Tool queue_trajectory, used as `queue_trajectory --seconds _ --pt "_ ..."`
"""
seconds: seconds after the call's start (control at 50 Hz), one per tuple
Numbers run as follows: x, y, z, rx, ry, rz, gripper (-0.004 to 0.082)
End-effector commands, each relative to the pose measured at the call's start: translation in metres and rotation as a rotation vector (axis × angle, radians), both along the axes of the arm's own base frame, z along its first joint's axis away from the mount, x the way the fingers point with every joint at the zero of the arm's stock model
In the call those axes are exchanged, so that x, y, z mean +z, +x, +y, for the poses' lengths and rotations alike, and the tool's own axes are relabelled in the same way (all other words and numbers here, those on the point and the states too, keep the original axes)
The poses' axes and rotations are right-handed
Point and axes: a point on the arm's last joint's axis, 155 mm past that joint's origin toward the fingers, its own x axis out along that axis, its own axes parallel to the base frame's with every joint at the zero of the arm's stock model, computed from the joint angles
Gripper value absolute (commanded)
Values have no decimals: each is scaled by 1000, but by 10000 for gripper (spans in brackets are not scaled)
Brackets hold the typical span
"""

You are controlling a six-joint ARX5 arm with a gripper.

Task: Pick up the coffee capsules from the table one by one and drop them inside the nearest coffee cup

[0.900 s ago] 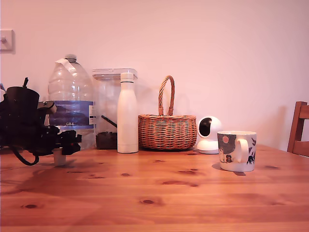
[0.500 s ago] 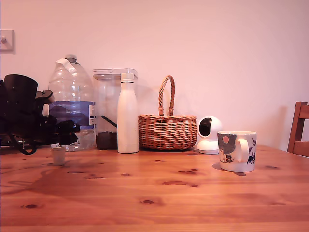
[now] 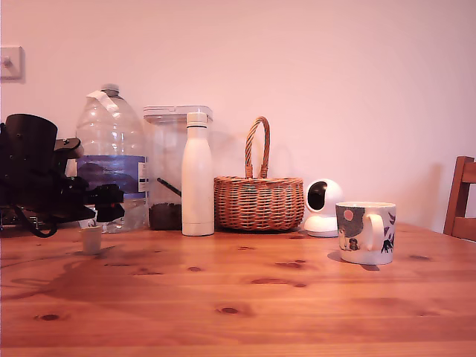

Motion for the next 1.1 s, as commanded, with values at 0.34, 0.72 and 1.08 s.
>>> queue_trajectory --seconds 0.34,0.72,1.08 --pt "17 -44 -6 -15 -17 -9 569" --pt "11 -91 0 -5 -16 -16 569" --pt "0 -126 9 21 -11 -49 569"
